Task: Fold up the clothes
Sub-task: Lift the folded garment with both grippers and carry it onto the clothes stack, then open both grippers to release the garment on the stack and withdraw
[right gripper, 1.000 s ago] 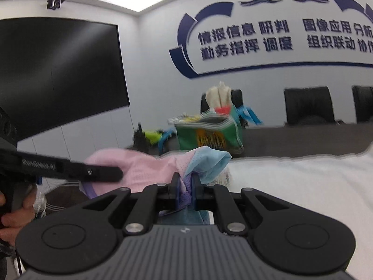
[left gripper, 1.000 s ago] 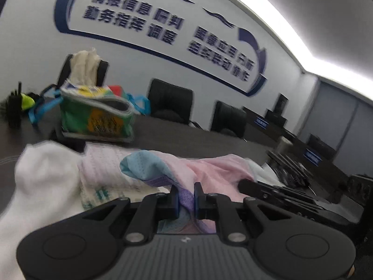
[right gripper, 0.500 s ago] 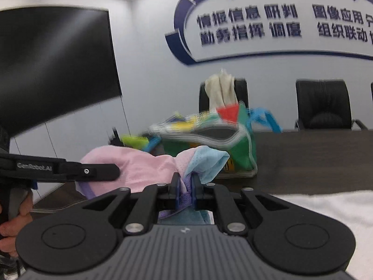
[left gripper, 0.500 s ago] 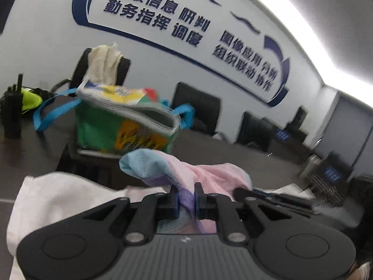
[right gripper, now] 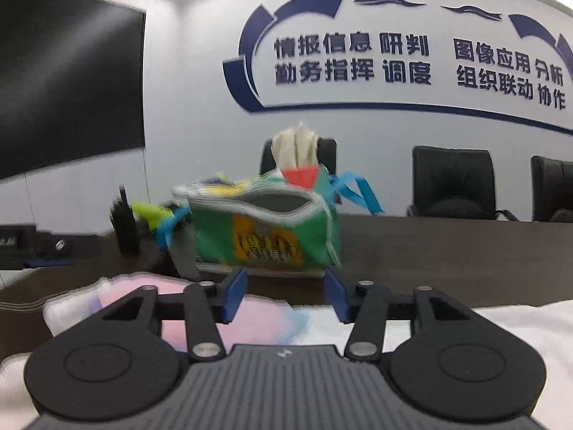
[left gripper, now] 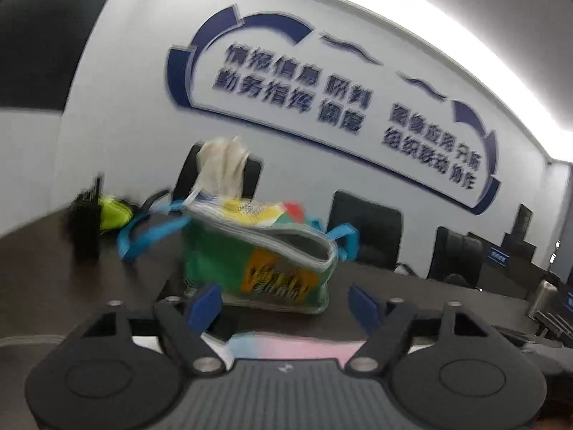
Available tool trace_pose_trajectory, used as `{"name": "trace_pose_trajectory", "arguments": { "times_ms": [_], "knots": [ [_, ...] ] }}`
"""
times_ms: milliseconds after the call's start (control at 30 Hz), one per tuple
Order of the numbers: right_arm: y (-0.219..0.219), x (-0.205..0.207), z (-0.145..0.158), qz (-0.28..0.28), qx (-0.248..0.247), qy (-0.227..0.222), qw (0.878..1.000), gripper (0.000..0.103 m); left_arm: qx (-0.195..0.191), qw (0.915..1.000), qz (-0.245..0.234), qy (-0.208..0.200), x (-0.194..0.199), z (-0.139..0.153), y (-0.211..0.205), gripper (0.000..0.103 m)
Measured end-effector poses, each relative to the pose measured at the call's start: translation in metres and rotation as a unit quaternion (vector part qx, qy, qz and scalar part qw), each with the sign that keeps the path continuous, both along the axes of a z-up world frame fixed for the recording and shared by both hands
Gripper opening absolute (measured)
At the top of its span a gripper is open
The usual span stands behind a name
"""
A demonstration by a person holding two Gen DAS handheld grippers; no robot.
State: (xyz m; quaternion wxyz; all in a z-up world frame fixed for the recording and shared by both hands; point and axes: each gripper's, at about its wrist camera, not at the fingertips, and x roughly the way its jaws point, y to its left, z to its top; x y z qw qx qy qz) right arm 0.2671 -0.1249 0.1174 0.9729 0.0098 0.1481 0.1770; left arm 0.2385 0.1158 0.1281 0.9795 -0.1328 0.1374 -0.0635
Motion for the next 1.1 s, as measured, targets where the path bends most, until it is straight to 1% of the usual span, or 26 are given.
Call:
{"name": "trace_pose_trajectory", "arguments": {
  "times_ms": [33,67,133,200,267,300,333,367,400,433,500,533,567,600,633,667,700,733,767,833,933,1000,1067,1100],
  "knots": [
    [0.007,0.003,0.001,0.006,-0.001,-0.002,1.000,0.034,0.001,1.0000,0.002,0.008,0.004,-0.004,-0.006,0.058],
    [0.014,0.007,-0.005,0.008,-0.010,0.004,1.000,0.030,0.006,0.9998,0.004,0.019,0.008,-0.012,-0.011,0.046],
    [0.027,0.013,-0.021,0.006,-0.033,0.022,0.999,0.023,0.023,0.9988,0.005,0.042,0.015,-0.036,-0.022,0.038],
    [0.041,0.020,-0.038,0.005,-0.056,0.039,0.998,0.023,0.037,0.9974,0.007,0.062,0.019,-0.061,-0.029,0.037],
    [0.055,0.026,-0.055,0.003,-0.079,0.057,0.995,0.023,0.026,0.9972,0.008,0.069,0.019,-0.074,-0.026,0.039],
    [0.057,0.027,-0.060,0.001,-0.086,0.056,0.995,0.023,0.018,0.9976,0.004,0.067,0.015,-0.072,-0.022,0.040],
    [0.056,0.024,-0.060,0.000,-0.084,0.048,0.995,0.023,0.014,0.9978,0.007,0.065,0.009,-0.063,-0.017,0.042],
    [0.052,0.017,-0.052,0.000,-0.077,0.040,0.996,0.024,0.011,0.9981,0.013,0.060,0.002,-0.052,-0.012,0.045],
    [0.048,0.008,-0.043,-0.001,-0.068,0.032,0.997,0.025,0.009,0.9985,0.019,0.051,-0.009,-0.040,-0.008,0.045],
    [0.042,-0.003,-0.041,-0.001,-0.063,0.033,0.997,0.027,0.007,0.9990,0.021,0.038,-0.026,-0.024,-0.004,0.046],
    [0.027,-0.030,-0.046,0.000,-0.056,0.047,0.997,0.038,0.008,0.9996,0.025,0.013,-0.061,0.004,0.001,0.055],
    [0.020,-0.043,-0.048,0.000,-0.053,0.054,0.997,0.045,0.018,0.9996,0.023,0.007,-0.081,0.013,-0.002,0.065],
    [0.013,-0.056,-0.050,0.000,-0.049,0.060,0.997,0.049,0.028,0.9994,0.020,0.001,-0.102,0.022,-0.006,0.076],
    [0.006,-0.069,-0.053,0.000,-0.046,0.067,0.997,0.051,0.038,0.9991,0.018,-0.004,-0.123,0.031,-0.009,0.081],
    [-0.001,-0.083,-0.055,0.000,-0.042,0.074,0.996,0.057,0.049,0.9987,0.012,-0.009,-0.144,0.036,-0.012,0.088],
    [-0.008,-0.096,-0.058,0.000,-0.039,0.081,0.996,0.069,0.059,0.9982,0.000,-0.010,-0.163,0.030,-0.017,0.093],
    [-0.015,-0.109,-0.060,0.001,-0.035,0.087,0.996,0.076,0.064,0.9978,-0.011,-0.006,-0.180,0.018,-0.023,0.096],
    [-0.022,-0.122,-0.062,0.001,-0.032,0.094,0.995,0.091,0.070,0.9973,-0.023,-0.002,-0.198,0.005,-0.028,0.099],
    [-0.029,-0.136,-0.065,0.001,-0.028,0.101,0.995,0.102,0.072,0.9969,-0.030,0.007,-0.212,-0.008,-0.034,0.100],
    [-0.044,-0.162,-0.070,0.001,-0.021,0.114,0.993,0.102,0.070,0.9956,-0.033,0.052,-0.226,-0.039,-0.049,0.100],
    [-0.065,-0.202,-0.077,0.002,-0.011,0.134,0.991,0.102,0.086,0.9869,-0.040,0.131,-0.235,-0.086,-0.080,0.100],
    [-0.079,-0.229,-0.082,0.002,-0.004,0.147,0.989,0.102,0.103,0.9830,-0.039,0.147,-0.238,-0.099,-0.095,0.098],
    [-0.084,-0.241,-0.093,-0.003,0.007,0.158,0.987,0.102,0.119,0.9799,-0.035,0.156,-0.242,-0.108,-0.106,0.098],
    [-0.084,-0.246,-0.097,-0.009,0.004,0.159,0.987,0.102,0.127,0.9783,-0.033,0.160,-0.243,-0.113,-0.111,0.098]
  ]
}}
